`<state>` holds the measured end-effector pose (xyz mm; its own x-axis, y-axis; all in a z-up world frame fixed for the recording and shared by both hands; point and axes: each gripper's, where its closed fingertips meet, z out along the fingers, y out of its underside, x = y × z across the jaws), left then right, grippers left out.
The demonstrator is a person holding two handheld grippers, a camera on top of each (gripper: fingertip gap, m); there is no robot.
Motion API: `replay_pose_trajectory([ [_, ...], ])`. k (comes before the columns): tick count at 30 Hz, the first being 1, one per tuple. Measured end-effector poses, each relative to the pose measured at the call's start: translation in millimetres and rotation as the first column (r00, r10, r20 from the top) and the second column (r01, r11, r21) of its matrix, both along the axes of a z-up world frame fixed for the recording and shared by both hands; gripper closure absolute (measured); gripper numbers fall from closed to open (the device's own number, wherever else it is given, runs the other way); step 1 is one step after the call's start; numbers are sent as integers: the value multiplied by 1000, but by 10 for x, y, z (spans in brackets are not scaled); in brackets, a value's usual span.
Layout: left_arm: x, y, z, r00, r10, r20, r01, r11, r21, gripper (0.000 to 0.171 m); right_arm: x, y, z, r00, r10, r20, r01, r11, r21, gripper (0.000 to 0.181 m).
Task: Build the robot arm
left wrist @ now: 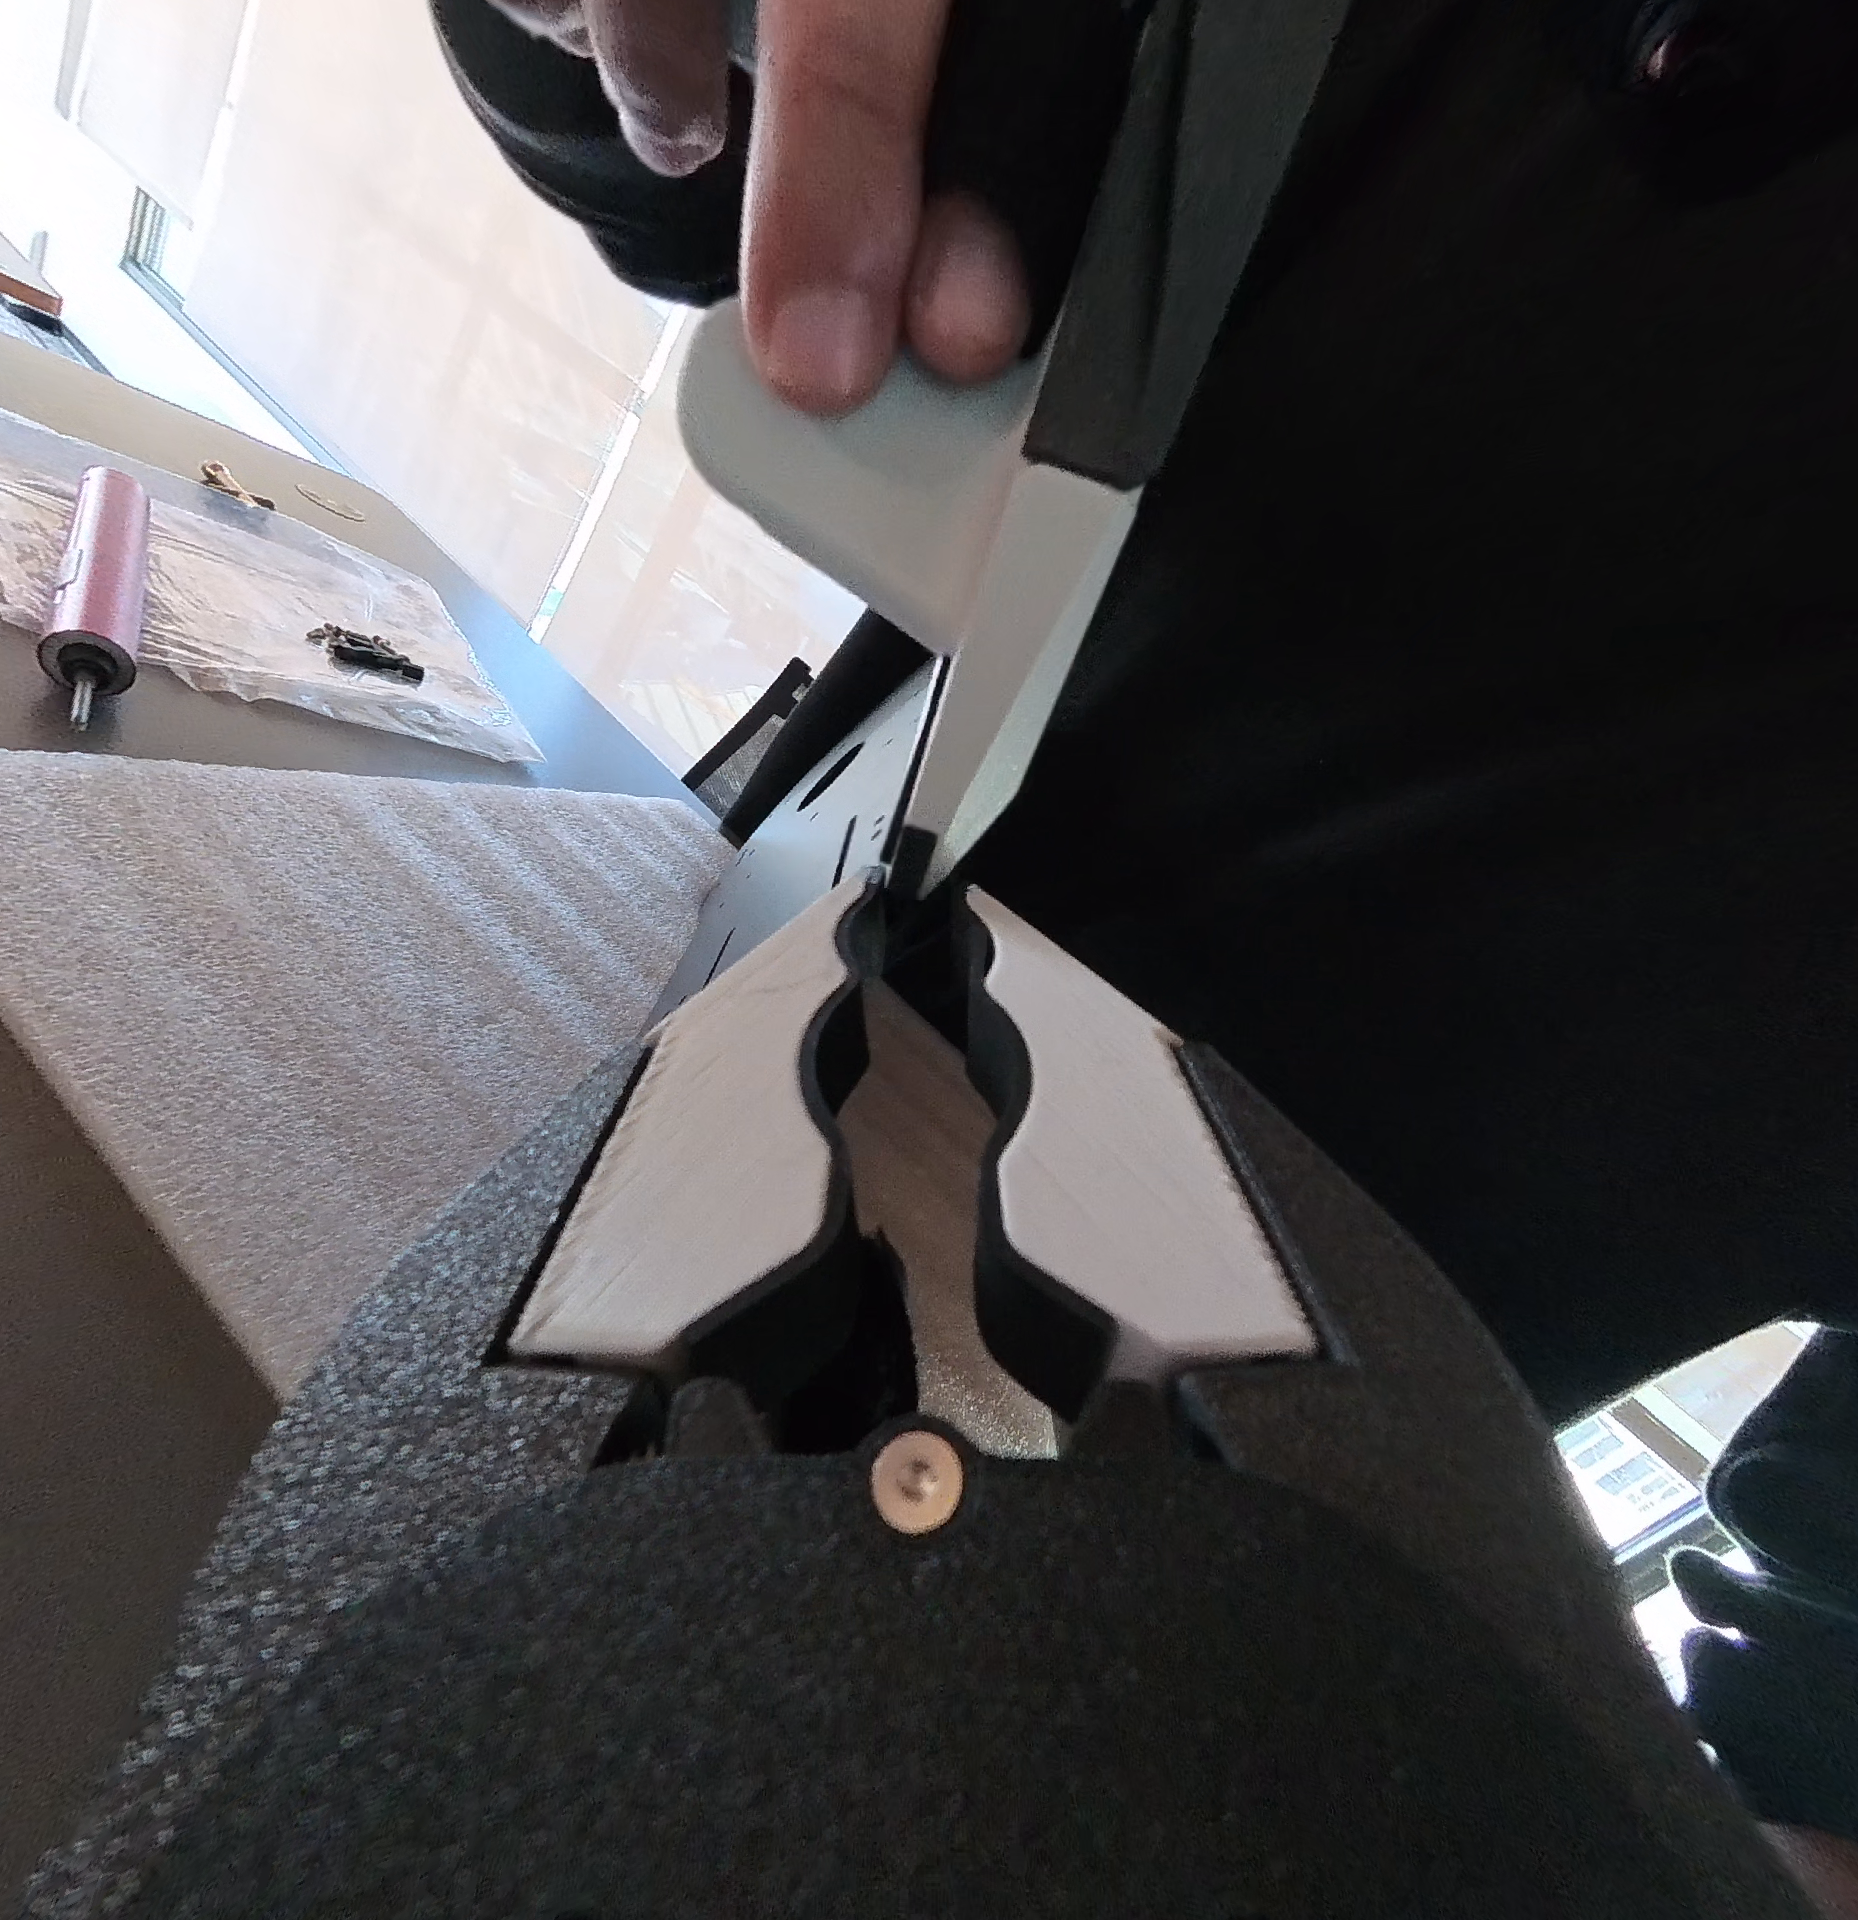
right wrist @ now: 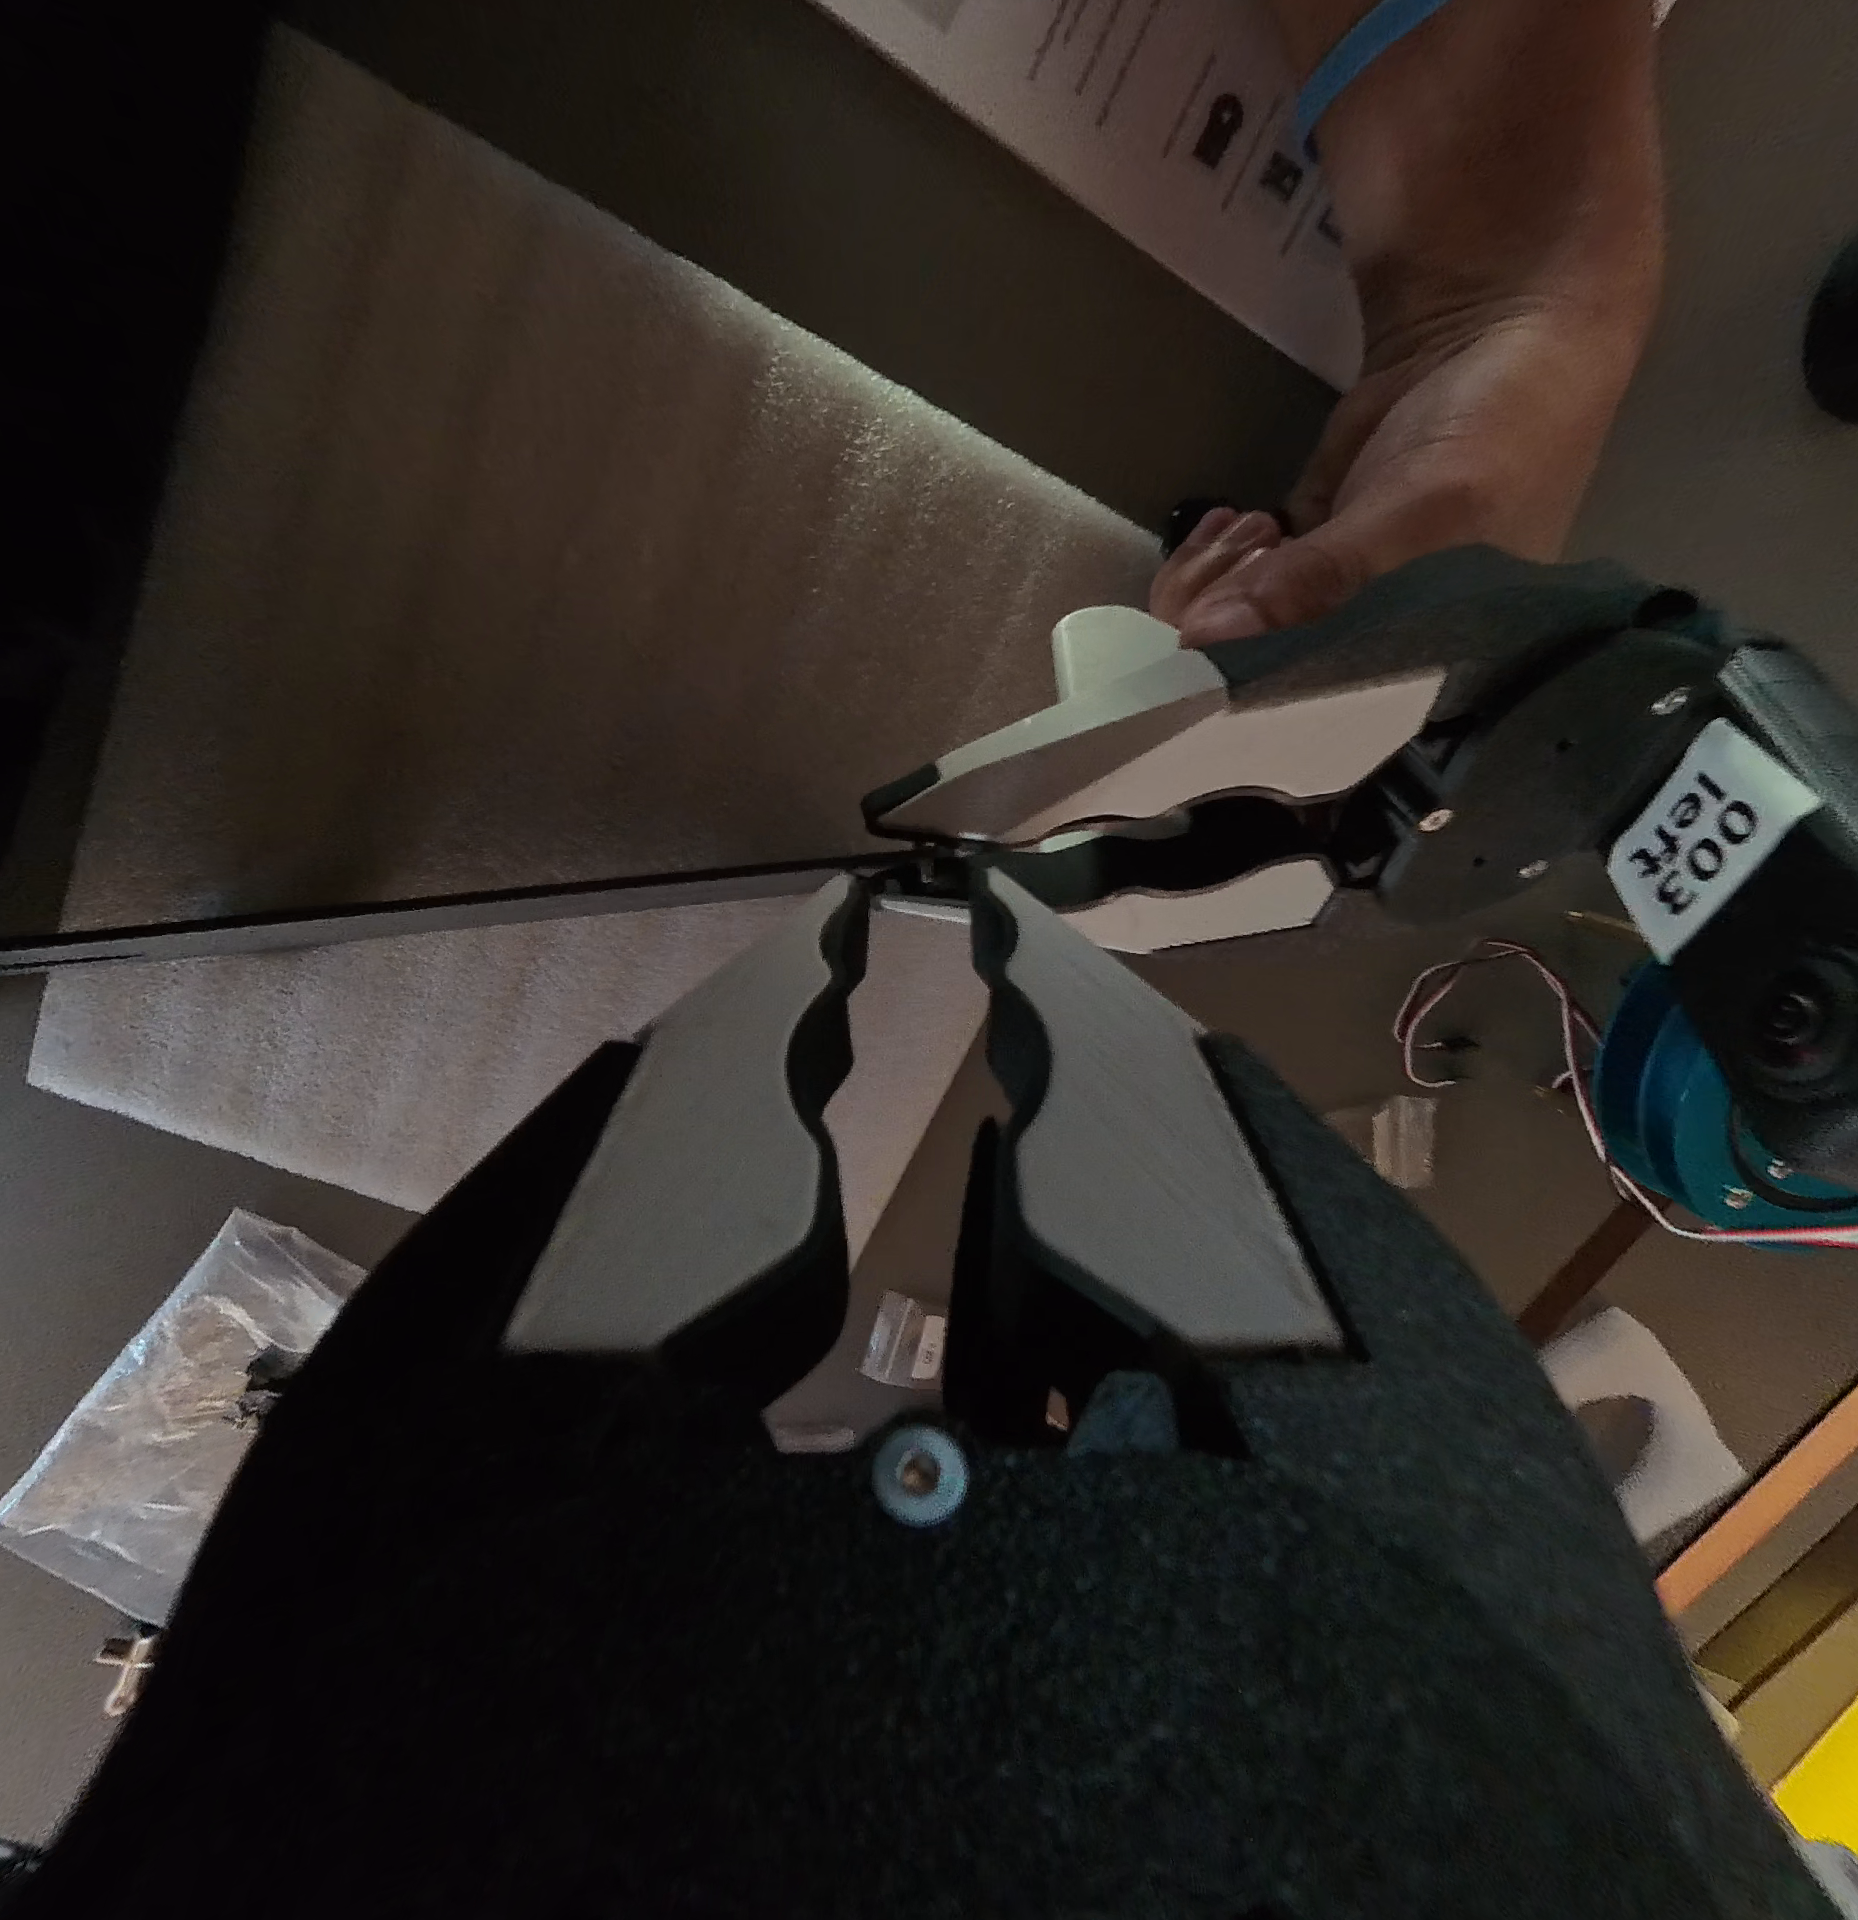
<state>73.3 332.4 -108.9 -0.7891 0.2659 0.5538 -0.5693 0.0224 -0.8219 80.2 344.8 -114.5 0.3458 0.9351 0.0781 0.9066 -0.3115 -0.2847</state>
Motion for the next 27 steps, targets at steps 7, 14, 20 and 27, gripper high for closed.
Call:
replay_pose_trajectory([
  [7,2,-4,-1,1000,0,-2,0,1000,-2,161,76,-40,41,1000,-21,-13,21,1000,-17,170],
  [14,2,-5,-3,1000,-3,-4,3,1000,-2,161,-16,18,99,994,-30,-102,34,999,32,157],
  [20,-1,-8,-4,1000,-2,-3,2,1000,-1,161,-3,-43,35,989,-30,-141,16,995,-100,150],
  [27,-1,-10,-5,1000,-2,-3,2,1000,-1,161,-27,-74,-8,988,69,-137,-97,973,-208,141],
])
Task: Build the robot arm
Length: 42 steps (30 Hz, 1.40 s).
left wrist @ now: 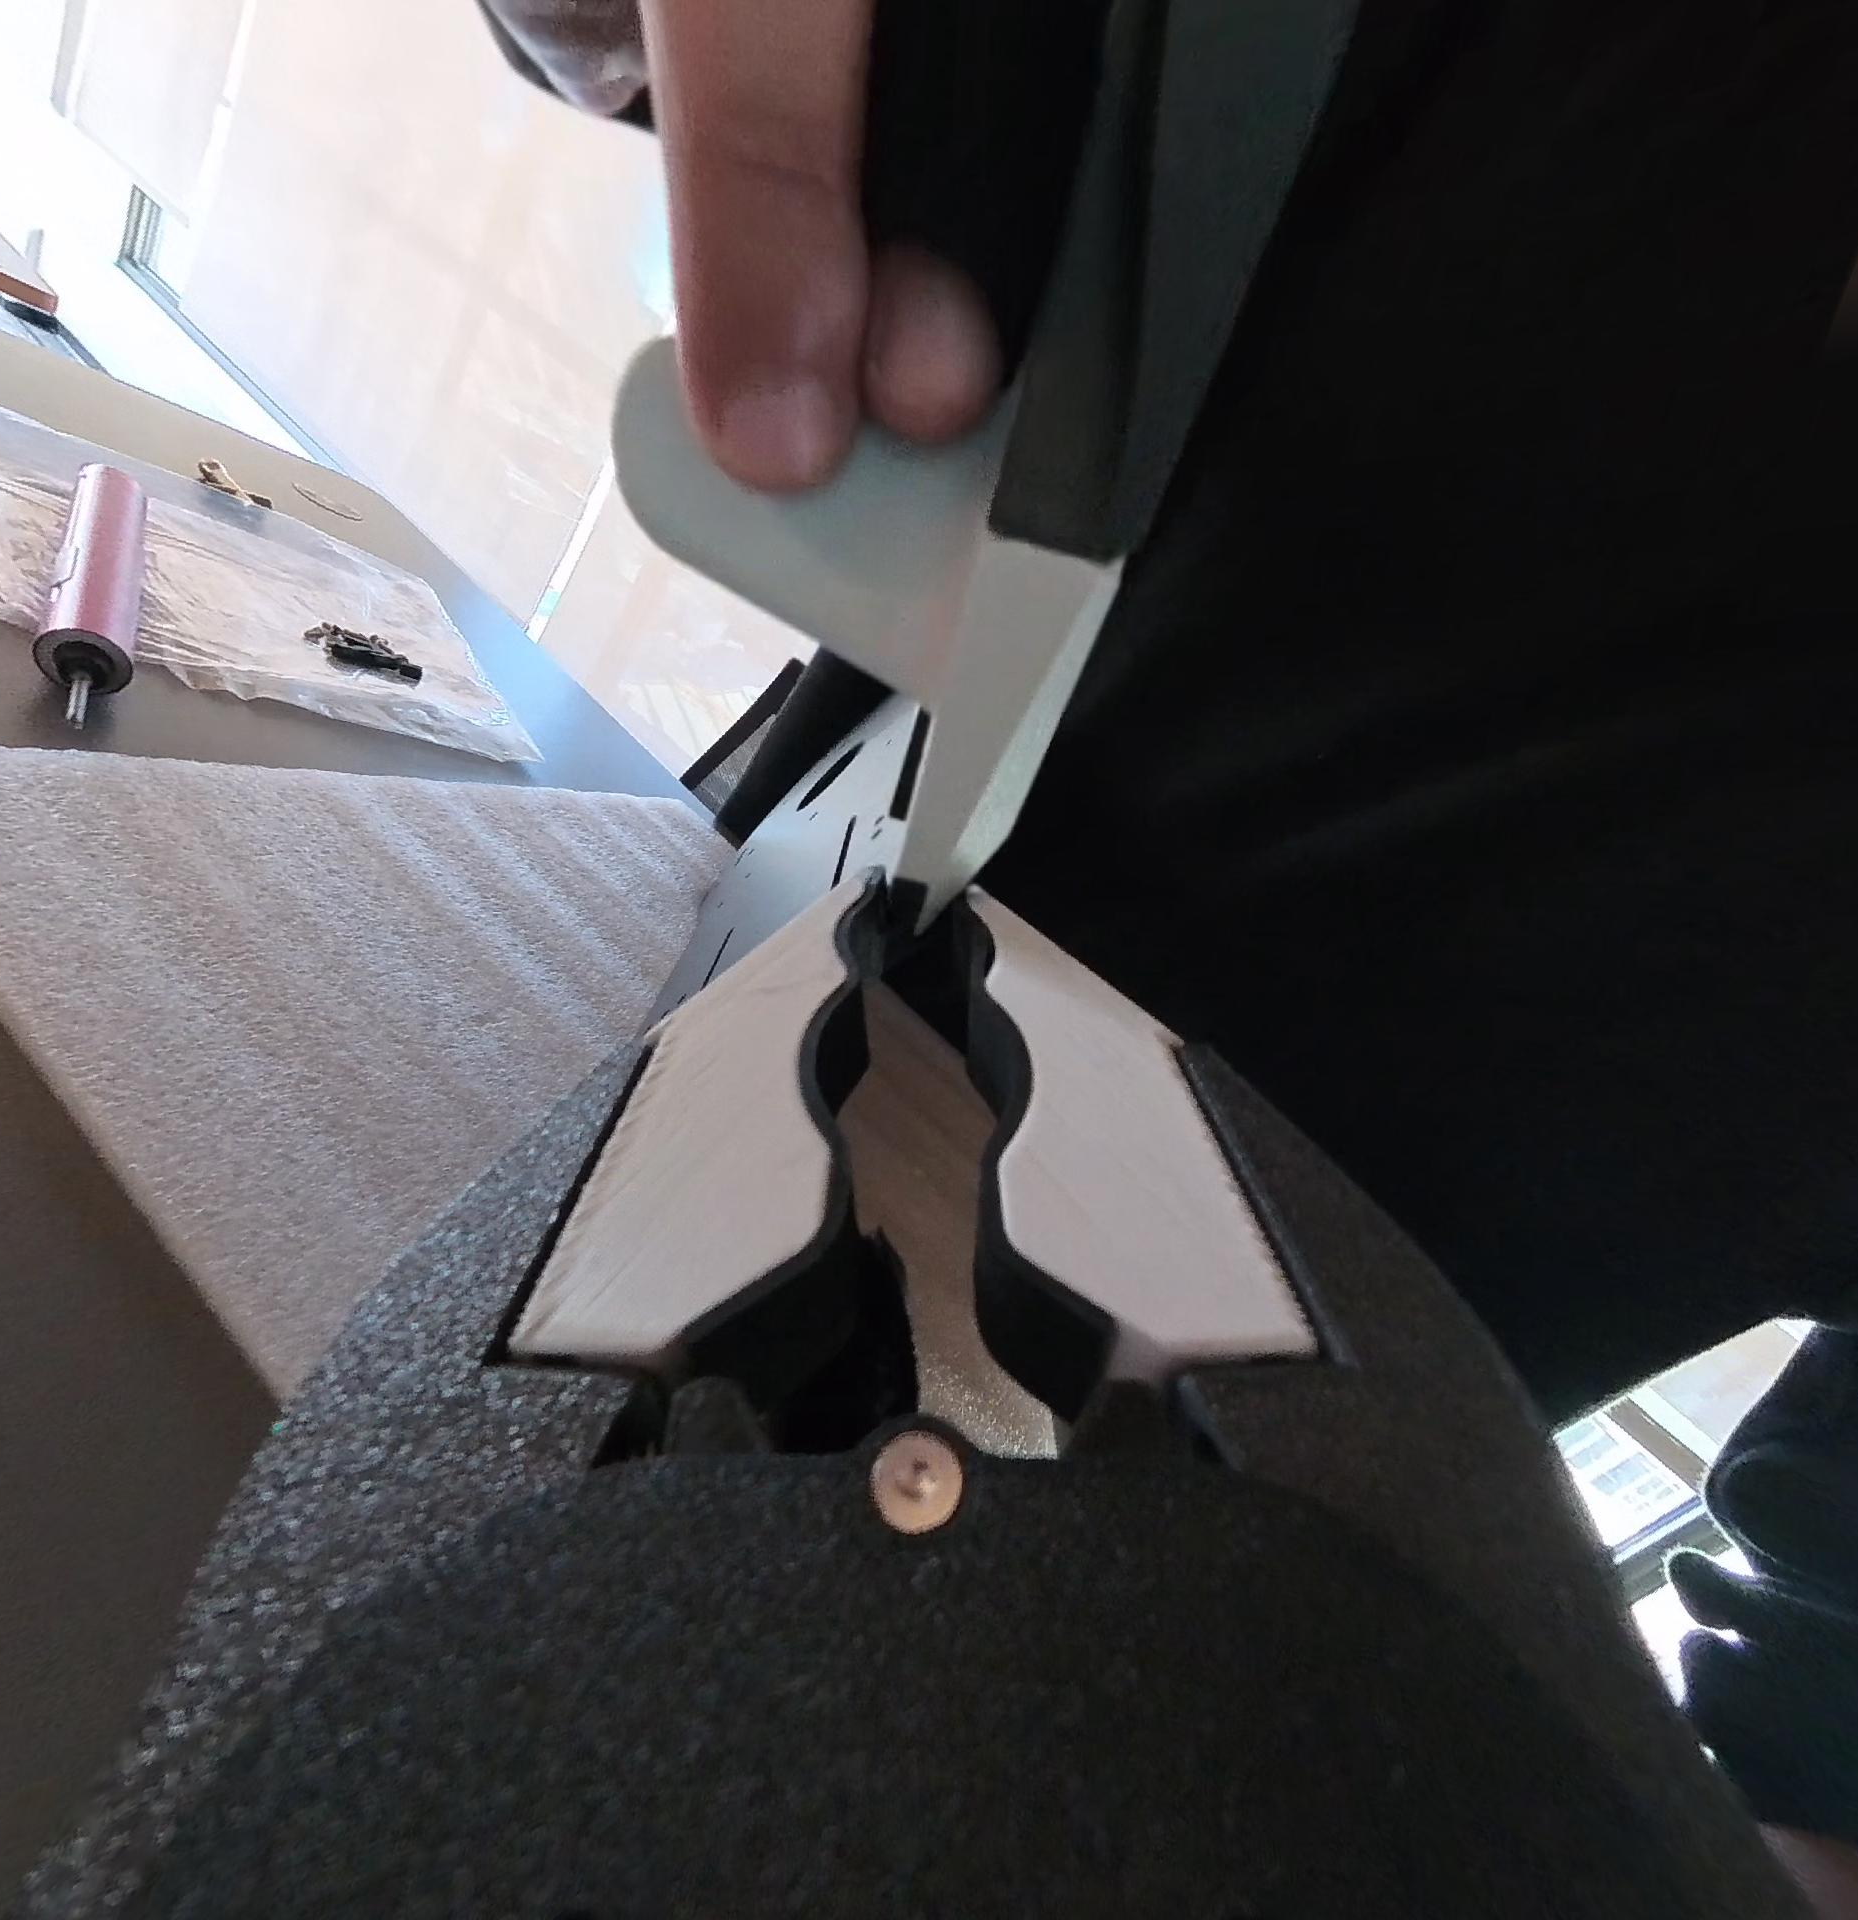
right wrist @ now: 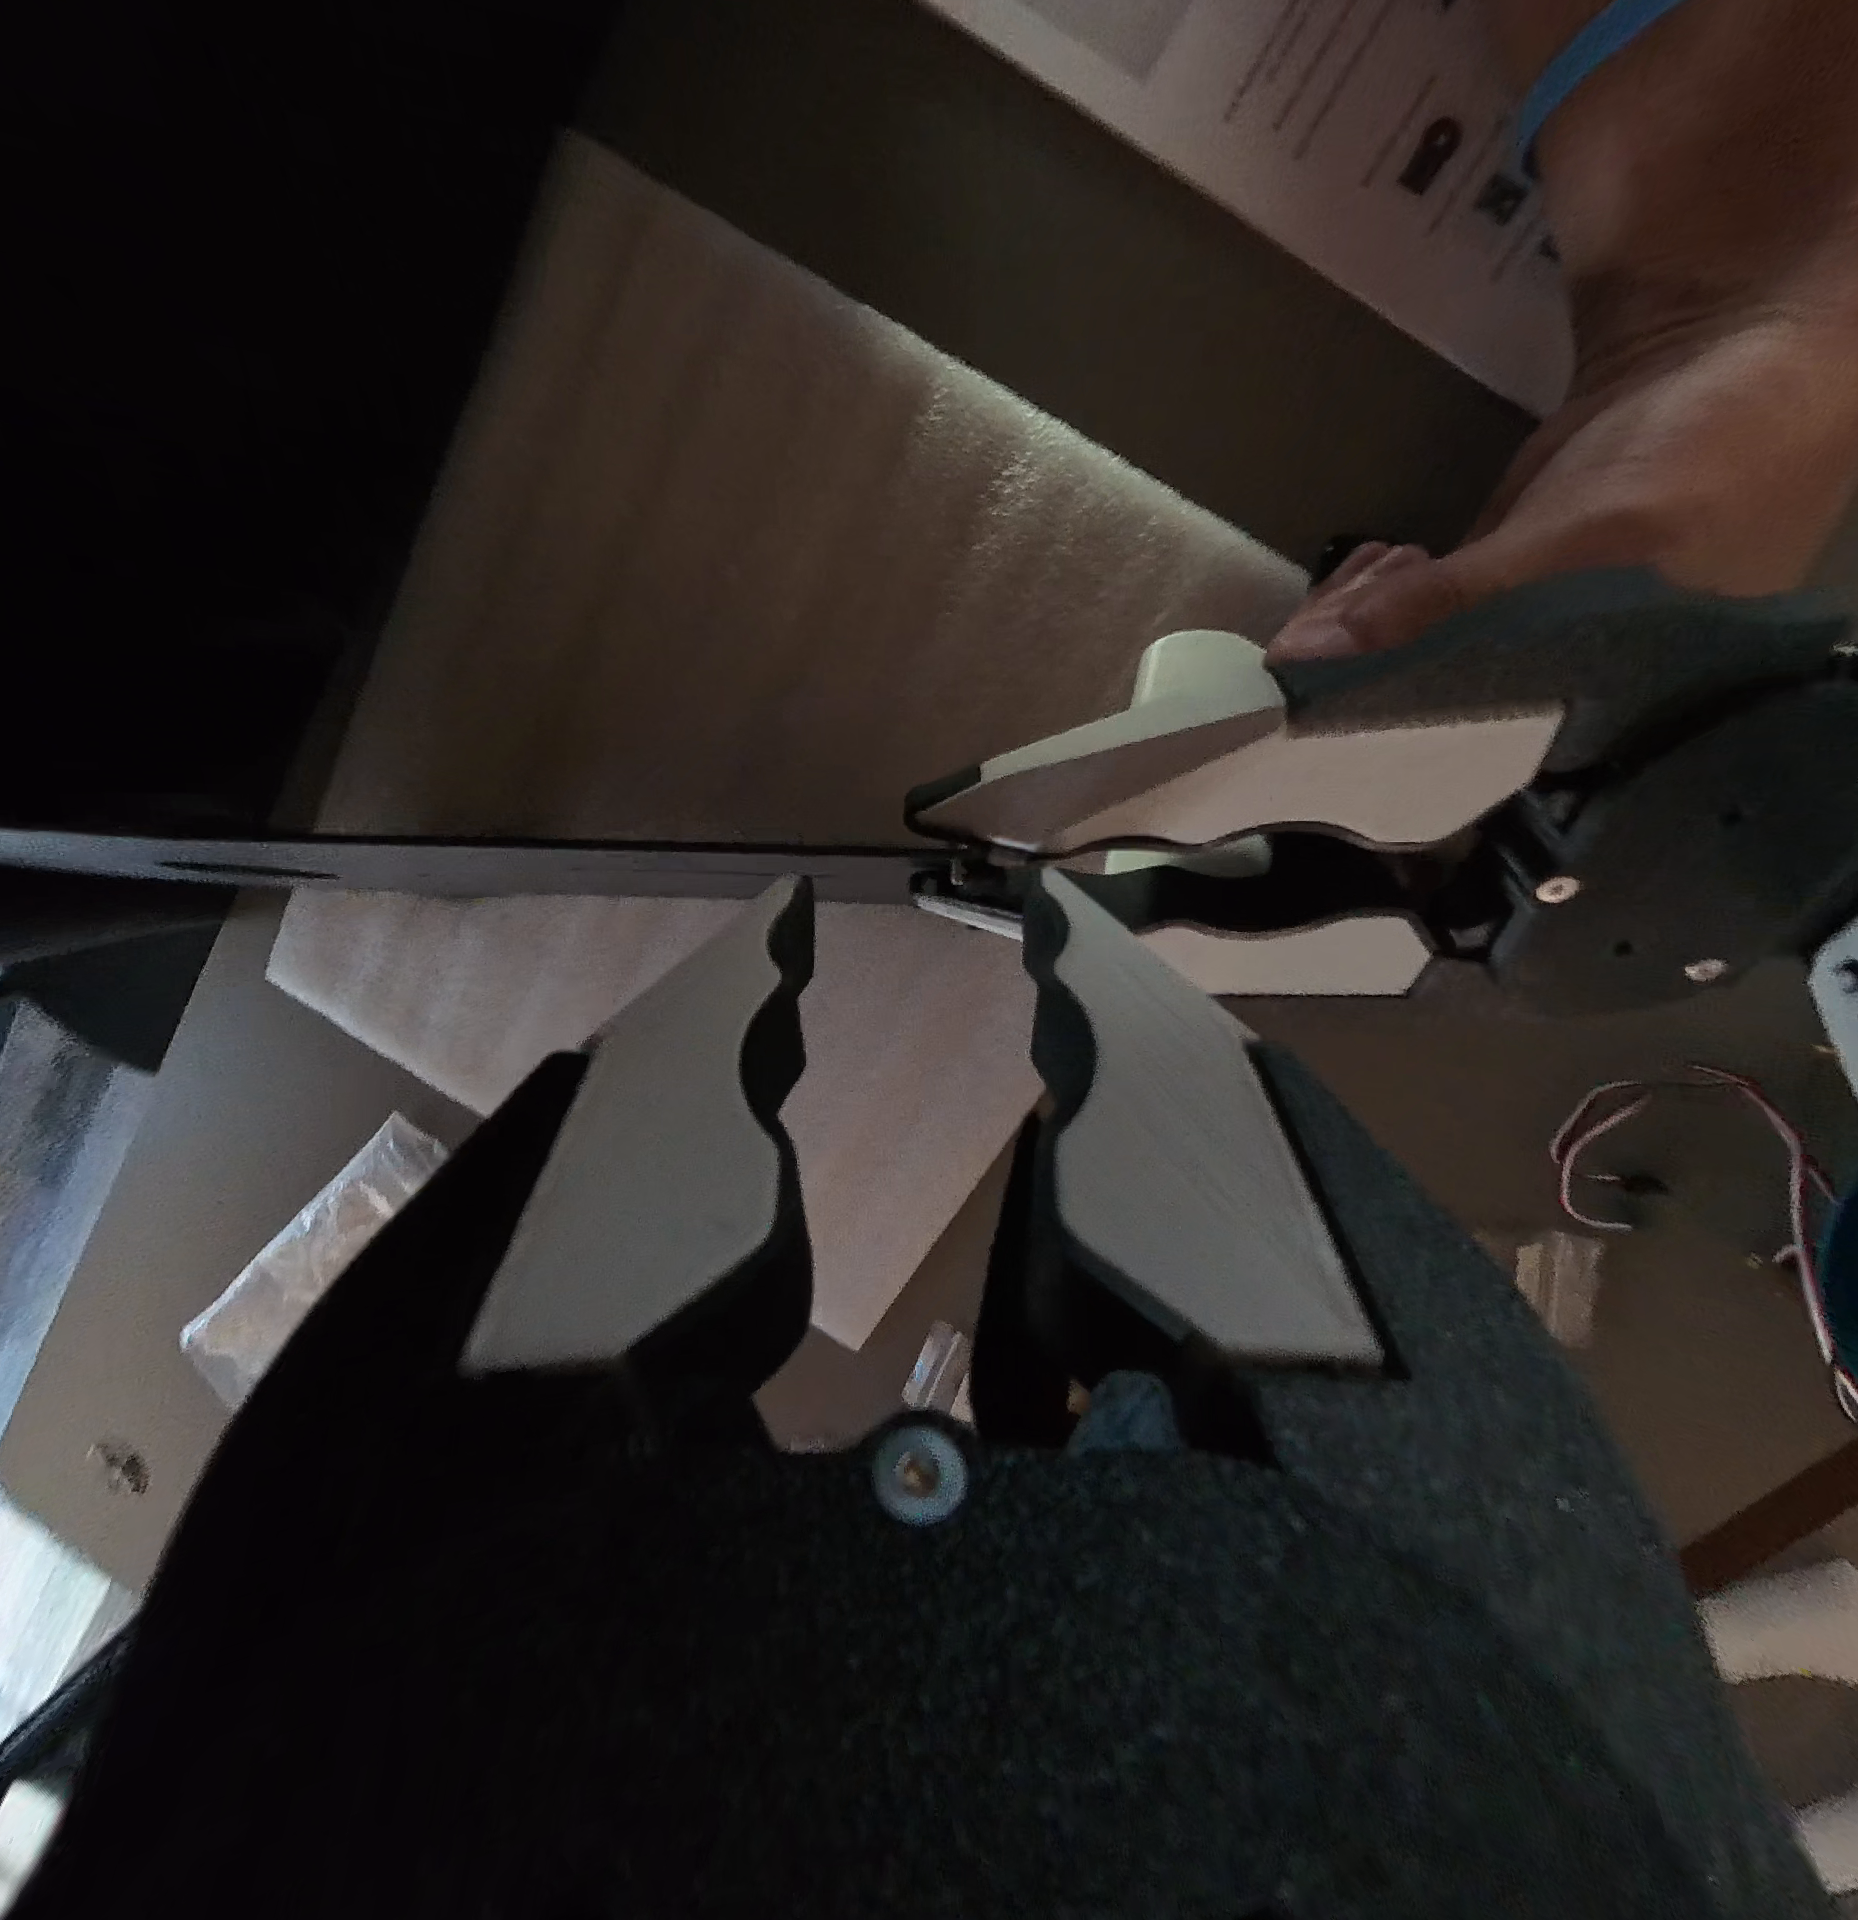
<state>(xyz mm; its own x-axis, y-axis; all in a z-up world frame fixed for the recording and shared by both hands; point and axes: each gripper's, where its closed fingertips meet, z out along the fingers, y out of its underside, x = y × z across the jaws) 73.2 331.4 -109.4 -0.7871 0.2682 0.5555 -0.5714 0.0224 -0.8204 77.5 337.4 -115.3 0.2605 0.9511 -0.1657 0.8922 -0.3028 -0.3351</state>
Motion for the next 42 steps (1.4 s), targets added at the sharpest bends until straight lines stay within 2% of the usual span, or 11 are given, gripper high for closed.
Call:
replay_pose_trajectory([
  [8,6,-4,0,1000,5,2,-5,1000,1,161,46,-11,59,1000,1,1,-1,998,-58,150],
  [10,-3,-1,-2,1000,1,5,-1,1000,2,161,93,-34,84,1000,-6,10,6,999,-53,159],
  [17,-1,-3,-1,1000,1,3,-1,1000,0,161,186,-7,79,995,-99,11,98,995,26,160],
  [20,-3,-2,-1,1000,2,6,-2,1000,2,161,318,-25,80,978,-210,10,209,976,59,160],
  [22,-6,-2,-2,1000,3,8,-3,1000,4,161,491,-109,-39,945,-326,17,325,944,51,160],
  [25,2,-4,1,1000,8,7,-8,1000,4,161,769,-288,-417,858,-513,22,509,856,94,160],
  [29,9,-7,3,1000,10,6,-10,1000,2,161,855,-304,-747,694,-700,-169,719,656,230,167],
  [31,8,-6,3,1000,8,4,-8,1000,-1,161,882,-162,-814,607,-750,-264,793,546,271,166],
  [33,9,-6,4,1000,7,1,-7,1000,-3,161,899,-6,-883,543,-780,-310,838,479,262,164],
  [37,6,-6,4,1000,4,-4,-4,1000,-9,161,1091,248,-983,485,-806,-339,873,422,246,162],
  [42,6,-5,4,1000,3,-8,-3,1000,-13,161,1141,350,-1129,494,-806,-325,869,456,192,162],
])
